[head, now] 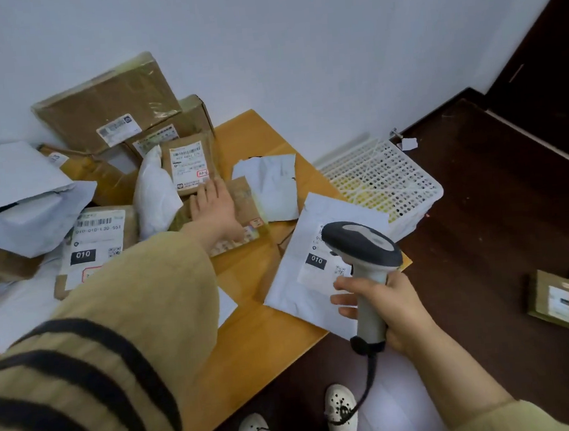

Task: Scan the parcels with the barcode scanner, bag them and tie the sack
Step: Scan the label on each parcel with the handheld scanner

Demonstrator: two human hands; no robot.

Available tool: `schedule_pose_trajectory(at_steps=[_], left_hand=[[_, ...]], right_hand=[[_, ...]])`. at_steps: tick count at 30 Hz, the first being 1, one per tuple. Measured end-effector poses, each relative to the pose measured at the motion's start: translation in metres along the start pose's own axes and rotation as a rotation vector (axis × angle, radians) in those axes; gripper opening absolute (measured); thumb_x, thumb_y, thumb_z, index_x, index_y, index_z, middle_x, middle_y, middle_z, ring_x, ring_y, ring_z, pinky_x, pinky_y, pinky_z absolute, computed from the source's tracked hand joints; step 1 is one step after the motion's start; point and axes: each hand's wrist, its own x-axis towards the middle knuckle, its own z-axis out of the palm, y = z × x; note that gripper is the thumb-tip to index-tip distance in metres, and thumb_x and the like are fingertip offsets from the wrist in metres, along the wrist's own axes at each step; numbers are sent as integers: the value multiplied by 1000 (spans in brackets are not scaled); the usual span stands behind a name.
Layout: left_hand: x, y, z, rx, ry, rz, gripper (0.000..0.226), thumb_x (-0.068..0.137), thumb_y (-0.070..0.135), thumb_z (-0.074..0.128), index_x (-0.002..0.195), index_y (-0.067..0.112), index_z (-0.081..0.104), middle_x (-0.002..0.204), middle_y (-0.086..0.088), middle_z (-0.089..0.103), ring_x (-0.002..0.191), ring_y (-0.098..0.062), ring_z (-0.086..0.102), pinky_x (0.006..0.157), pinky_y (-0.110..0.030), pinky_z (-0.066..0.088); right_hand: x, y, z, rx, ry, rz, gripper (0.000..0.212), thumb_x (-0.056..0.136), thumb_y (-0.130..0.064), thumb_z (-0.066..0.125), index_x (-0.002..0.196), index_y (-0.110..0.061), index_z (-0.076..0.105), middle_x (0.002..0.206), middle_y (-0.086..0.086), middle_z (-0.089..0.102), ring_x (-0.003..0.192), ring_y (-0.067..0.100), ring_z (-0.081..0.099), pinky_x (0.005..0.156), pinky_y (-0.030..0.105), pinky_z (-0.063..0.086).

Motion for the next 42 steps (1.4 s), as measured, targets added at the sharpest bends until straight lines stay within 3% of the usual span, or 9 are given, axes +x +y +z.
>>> schedule_pose_trajectory(at_steps=[7, 11, 14, 19, 22, 25, 30, 37, 42], left_hand=[[1, -10, -21, -49, 114, 70, 122, 58, 41, 83, 148, 9, 6, 141, -19, 27, 132, -40, 28, 111, -47, 27], [-23, -17, -57, -711, 152, 71, 102, 48, 51, 83, 133, 18, 36, 129, -4, 46, 117, -24, 48, 96, -40, 46], [-60, -21, -79, -1196, 94, 49, 58, 71, 32, 79, 120, 19, 50, 101, 6, 64, 94, -16, 59, 74, -29, 50], [-112, -44, -84, -1503, -64, 8, 40, 82, 32, 69, 117, 16, 61, 98, -1, 71, 88, -18, 65, 65, -32, 51], [-132, -57, -73, -1589, -110, 2, 42, 82, 36, 67, 118, 15, 62, 101, -3, 72, 90, -19, 68, 65, -33, 53], [-145, -68, -62, -1606, -150, 109, 48, 85, 22, 66, 130, 20, 50, 116, -3, 68, 100, -19, 66, 72, -29, 55], [-161, -89, -47, -1453, -287, 141, 75, 66, 23, 84, 114, 55, 36, 120, 6, 64, 107, -22, 63, 92, -46, 50], [-150, -105, -51, -1469, -46, 62, 87, 60, 7, 84, 131, 24, 38, 121, -1, 63, 112, -21, 60, 95, -47, 49], [-143, -117, -55, -1348, 73, 70, 106, 38, 25, 91, 131, 20, 40, 125, -6, 60, 111, -23, 61, 89, -42, 54]], right_hand=[[-8, -17, 18, 37, -116, -15, 11, 83, -2, 67, 93, -5, 65, 78, 23, 69, 70, 33, 68, 68, 39, 56], [-18, -33, 32, 81, -164, -71, 12, 83, -5, 68, 96, -5, 65, 85, 25, 70, 77, 36, 69, 75, 42, 57], [-20, -42, 45, 145, -125, -102, 17, 81, -8, 72, 97, -7, 67, 96, 22, 72, 90, 35, 70, 79, 42, 58], [-29, -50, 68, 187, -127, -88, 34, 77, -15, 77, 109, -8, 65, 106, 16, 68, 101, 34, 63, 76, 47, 58], [-40, -48, 84, 192, -201, -101, 33, 76, -6, 76, 107, -3, 64, 106, 20, 69, 101, 39, 64, 83, 56, 55], [-49, -47, 97, 166, -210, -150, 31, 73, 4, 74, 101, -3, 63, 101, 19, 70, 96, 35, 67, 82, 50, 56], [-57, -46, 109, 119, -205, -211, 24, 71, 8, 75, 88, -7, 67, 88, 12, 73, 88, 33, 68, 74, 40, 58], [-74, -55, 115, -107, -258, -363, 23, 81, -18, 75, 101, -20, 64, 92, 1, 69, 83, 20, 67, 74, 39, 58], [-93, -71, 104, -167, -401, -387, 17, 85, -19, 70, 86, -4, 64, 56, 12, 55, 45, 24, 47, 55, 34, 49]])
